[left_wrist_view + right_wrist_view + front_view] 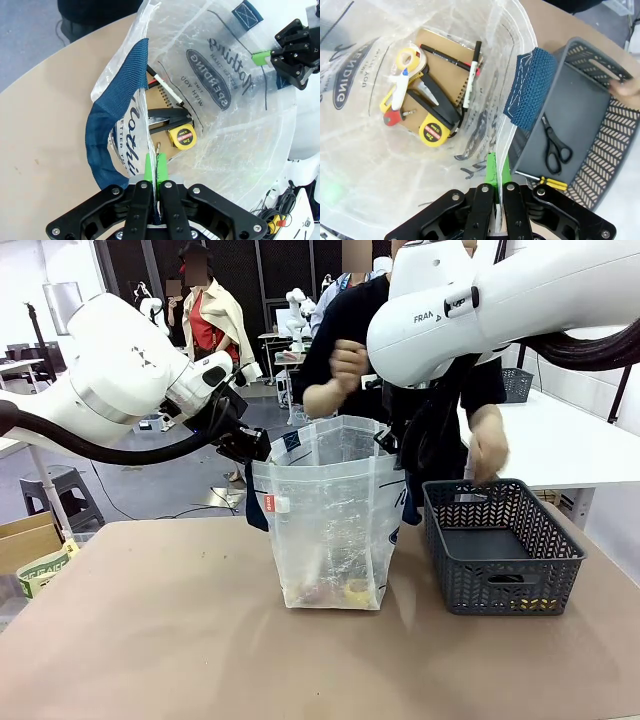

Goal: Transfer purchased items from the store into the shopping bag.
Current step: Move the Reusable shopping bag to the right side of the table.

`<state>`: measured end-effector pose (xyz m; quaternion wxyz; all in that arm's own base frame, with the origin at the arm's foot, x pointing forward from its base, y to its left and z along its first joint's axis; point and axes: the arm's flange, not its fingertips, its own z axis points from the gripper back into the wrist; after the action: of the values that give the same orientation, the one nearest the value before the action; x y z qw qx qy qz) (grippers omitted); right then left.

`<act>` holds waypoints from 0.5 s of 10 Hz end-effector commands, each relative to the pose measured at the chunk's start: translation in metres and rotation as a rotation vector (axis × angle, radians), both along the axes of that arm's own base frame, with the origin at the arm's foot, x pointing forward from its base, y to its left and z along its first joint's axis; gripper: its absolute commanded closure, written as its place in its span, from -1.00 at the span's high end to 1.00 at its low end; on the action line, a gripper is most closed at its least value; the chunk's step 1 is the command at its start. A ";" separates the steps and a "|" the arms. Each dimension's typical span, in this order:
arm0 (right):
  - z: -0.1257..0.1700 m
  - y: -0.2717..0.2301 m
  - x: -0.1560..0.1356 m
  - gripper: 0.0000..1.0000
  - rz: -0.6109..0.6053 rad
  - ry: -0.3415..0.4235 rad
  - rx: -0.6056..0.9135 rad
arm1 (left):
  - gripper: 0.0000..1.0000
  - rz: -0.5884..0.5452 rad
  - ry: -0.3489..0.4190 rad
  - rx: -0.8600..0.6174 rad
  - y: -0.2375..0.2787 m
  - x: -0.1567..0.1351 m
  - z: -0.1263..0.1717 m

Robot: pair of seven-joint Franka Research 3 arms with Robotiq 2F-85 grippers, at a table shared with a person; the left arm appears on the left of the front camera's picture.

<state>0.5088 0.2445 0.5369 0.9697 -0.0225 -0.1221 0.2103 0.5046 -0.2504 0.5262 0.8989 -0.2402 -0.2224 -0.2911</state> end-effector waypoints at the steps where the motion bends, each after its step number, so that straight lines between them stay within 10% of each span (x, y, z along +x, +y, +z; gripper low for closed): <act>1: 0.001 -0.002 0.001 -1.00 -0.007 0.003 0.000 | -1.00 0.005 -0.010 -0.002 0.001 0.000 0.003; 5: 0.001 -0.002 0.001 -1.00 -0.007 0.003 0.000 | -1.00 0.005 -0.010 -0.002 0.001 0.000 0.003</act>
<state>0.5088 0.2445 0.5369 0.9697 -0.0225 -0.1221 0.2103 0.5046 -0.2504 0.5262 0.8989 -0.2402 -0.2224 -0.2911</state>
